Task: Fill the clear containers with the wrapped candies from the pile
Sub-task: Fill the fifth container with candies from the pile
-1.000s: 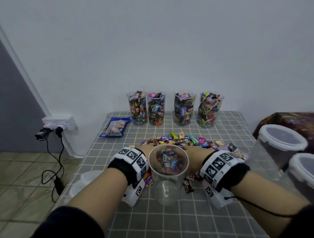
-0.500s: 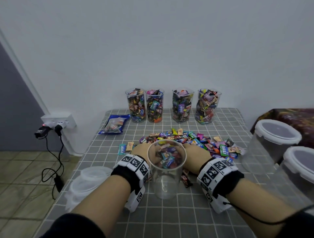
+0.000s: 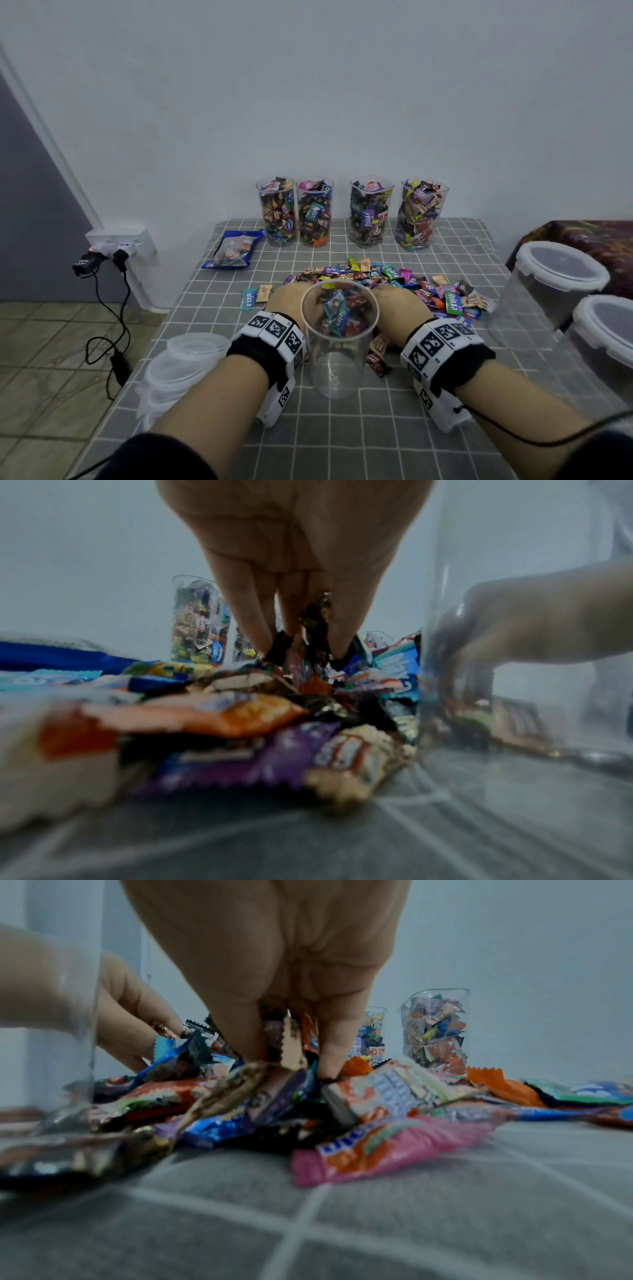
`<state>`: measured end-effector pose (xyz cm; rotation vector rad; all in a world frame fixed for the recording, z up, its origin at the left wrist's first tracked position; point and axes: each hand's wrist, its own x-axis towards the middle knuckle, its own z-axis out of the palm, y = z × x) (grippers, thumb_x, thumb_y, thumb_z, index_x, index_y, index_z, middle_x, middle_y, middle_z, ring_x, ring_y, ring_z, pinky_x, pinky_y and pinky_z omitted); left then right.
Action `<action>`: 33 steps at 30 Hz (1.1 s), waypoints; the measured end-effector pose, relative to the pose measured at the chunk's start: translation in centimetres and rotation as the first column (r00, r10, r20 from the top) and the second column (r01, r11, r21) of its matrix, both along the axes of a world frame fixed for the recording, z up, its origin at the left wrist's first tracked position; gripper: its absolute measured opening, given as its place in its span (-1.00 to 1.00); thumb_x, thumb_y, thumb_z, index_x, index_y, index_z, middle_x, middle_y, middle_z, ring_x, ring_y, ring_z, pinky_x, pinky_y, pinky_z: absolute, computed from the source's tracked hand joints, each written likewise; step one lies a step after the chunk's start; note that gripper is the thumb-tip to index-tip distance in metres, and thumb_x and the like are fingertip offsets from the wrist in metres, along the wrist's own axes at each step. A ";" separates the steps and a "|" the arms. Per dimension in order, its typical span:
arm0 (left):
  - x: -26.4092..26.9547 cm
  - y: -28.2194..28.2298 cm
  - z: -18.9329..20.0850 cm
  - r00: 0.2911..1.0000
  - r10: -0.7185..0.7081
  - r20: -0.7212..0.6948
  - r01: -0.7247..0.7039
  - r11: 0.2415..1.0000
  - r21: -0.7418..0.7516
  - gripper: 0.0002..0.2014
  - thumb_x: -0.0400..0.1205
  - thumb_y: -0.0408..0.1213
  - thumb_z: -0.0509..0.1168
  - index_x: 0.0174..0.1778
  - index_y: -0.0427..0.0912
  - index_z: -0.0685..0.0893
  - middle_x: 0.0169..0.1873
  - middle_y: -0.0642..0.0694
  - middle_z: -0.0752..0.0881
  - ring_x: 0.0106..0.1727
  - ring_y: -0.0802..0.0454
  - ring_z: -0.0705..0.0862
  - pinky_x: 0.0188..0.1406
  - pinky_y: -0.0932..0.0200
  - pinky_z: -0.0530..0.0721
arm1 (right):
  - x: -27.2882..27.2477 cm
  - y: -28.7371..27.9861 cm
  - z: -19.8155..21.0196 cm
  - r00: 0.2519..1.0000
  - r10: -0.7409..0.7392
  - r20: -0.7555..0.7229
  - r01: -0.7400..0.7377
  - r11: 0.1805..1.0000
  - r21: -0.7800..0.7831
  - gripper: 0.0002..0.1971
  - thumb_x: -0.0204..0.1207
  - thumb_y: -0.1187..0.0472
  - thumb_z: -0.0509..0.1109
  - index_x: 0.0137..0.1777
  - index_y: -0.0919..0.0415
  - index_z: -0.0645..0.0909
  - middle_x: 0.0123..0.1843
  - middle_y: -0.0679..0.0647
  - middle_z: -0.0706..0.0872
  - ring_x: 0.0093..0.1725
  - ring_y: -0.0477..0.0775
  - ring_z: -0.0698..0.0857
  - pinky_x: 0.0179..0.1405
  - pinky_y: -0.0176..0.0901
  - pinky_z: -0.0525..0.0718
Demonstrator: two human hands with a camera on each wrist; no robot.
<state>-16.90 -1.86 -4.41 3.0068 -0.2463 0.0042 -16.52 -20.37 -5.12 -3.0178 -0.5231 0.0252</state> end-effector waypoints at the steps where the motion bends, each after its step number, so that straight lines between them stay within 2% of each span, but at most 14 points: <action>1: 0.0 0.0 0.1 1.000 0.015 0.012 -0.015 1.000 -0.009 -0.67 0.67 -0.02 0.13 0.26 -0.04 0.64 0.16 -0.09 0.71 0.16 -0.13 0.66 0.03 0.07 0.59 | 0.0 0.0 0.0 1.000 -0.007 0.009 0.007 1.000 0.029 -0.77 0.62 0.16 0.22 0.19 0.17 0.59 0.16 0.11 0.65 0.16 0.15 0.64 0.06 -0.07 0.60; 5: -0.4 -0.1 0.7 0.999 0.019 0.041 -0.019 1.000 -0.004 -0.70 0.69 -0.10 0.12 0.24 -0.06 0.63 0.20 -0.10 0.68 0.20 -0.12 0.63 0.05 0.09 0.57 | 0.3 0.1 -0.1 0.998 -0.023 0.056 0.016 0.993 0.113 -0.80 0.61 0.13 0.23 0.10 0.15 0.63 0.10 0.09 0.70 0.08 0.12 0.66 0.01 -0.09 0.62; 11: -0.8 0.0 1.1 0.999 0.029 0.038 -0.028 0.999 -0.028 -0.70 0.69 -0.11 0.11 0.27 -0.05 0.62 0.22 -0.12 0.66 0.23 -0.12 0.63 0.07 0.06 0.57 | 0.2 -0.3 0.3 0.994 -0.066 0.082 0.044 0.967 0.250 -0.81 0.58 0.16 0.28 0.07 0.19 0.67 0.04 0.09 0.72 0.04 0.13 0.66 -0.06 -0.12 0.58; 15: -1.1 -0.3 1.2 0.996 0.027 0.084 -0.024 0.999 -0.038 -0.71 0.70 -0.10 0.11 0.22 -0.07 0.63 0.21 -0.10 0.67 0.21 -0.10 0.64 0.06 0.06 0.57 | -0.3 -1.1 1.3 0.994 -0.100 0.032 0.083 0.936 0.343 -0.76 0.56 0.26 0.30 0.17 0.19 0.69 0.14 0.11 0.74 0.13 0.13 0.65 0.08 -0.10 0.58; 17: -1.2 -0.3 1.1 0.994 0.036 0.104 -0.031 0.998 -0.050 -0.71 0.70 -0.09 0.10 0.20 -0.07 0.64 0.19 -0.09 0.68 0.20 -0.10 0.64 0.05 0.08 0.56 | -0.8 -1.4 2.0 0.992 -0.128 0.005 0.115 0.907 0.405 -0.72 0.56 0.29 0.30 0.23 0.18 0.68 0.20 0.11 0.73 0.19 0.13 0.64 0.15 -0.15 0.54; 19: -1.2 -0.3 1.1 0.993 0.040 0.113 -0.033 0.997 -0.063 -0.70 0.70 -0.09 0.10 0.20 -0.08 0.64 0.20 -0.08 0.67 0.20 -0.09 0.63 0.06 0.10 0.55 | -1.4 -1.6 3.1 0.988 -0.156 -0.009 0.141 0.867 0.477 -0.72 0.57 0.29 0.30 0.25 0.17 0.67 0.19 0.13 0.73 0.19 0.13 0.63 0.04 -0.24 0.48; 21: -1.2 -0.3 1.2 0.993 0.040 0.110 -0.032 0.997 -0.072 -0.70 0.70 -0.09 0.09 0.22 -0.07 0.63 0.21 -0.08 0.67 0.22 -0.08 0.62 0.10 0.07 0.55 | -2.0 -1.6 4.5 0.986 -0.164 0.005 0.135 0.825 0.548 -0.73 0.58 0.28 0.31 0.24 0.16 0.67 0.15 0.13 0.73 0.13 0.13 0.64 -0.03 -0.24 0.46; 25: -1.2 -0.3 1.2 0.994 0.043 0.098 -0.037 0.997 -0.071 -0.71 0.70 -0.09 0.10 0.23 -0.06 0.62 0.23 -0.07 0.66 0.24 -0.07 0.61 0.12 0.06 0.54 | -3.9 -1.1 8.0 0.992 -0.092 0.088 0.006 0.723 0.690 -0.77 0.56 0.32 0.35 0.17 0.18 0.70 0.03 0.03 0.72 0.04 0.01 0.64 0.12 -0.14 0.58; 28: -1.0 -0.4 1.1 0.995 0.040 0.096 -0.033 0.997 -0.071 -0.70 0.69 -0.08 0.12 0.26 -0.04 0.62 0.24 -0.05 0.65 0.25 -0.06 0.60 0.14 0.06 0.54 | -5.6 -0.3 9.9 0.988 -0.008 0.157 -0.102 0.726 0.680 -0.79 0.55 0.31 0.37 0.15 0.14 0.72 -0.01 -0.08 0.70 0.03 -0.09 0.65 0.12 -0.25 0.59; 33: -1.0 -0.4 0.9 0.993 0.033 0.112 -0.024 0.996 -0.082 -0.68 0.69 -0.06 0.09 0.27 -0.02 0.62 0.23 -0.05 0.66 0.25 -0.08 0.61 0.13 0.05 0.55 | -7.5 0.9 10.5 0.971 0.094 0.221 -0.200 0.829 0.522 -0.70 0.52 0.35 0.36 0.22 0.15 0.69 0.12 0.01 0.75 0.12 -0.01 0.66 0.14 -0.23 0.55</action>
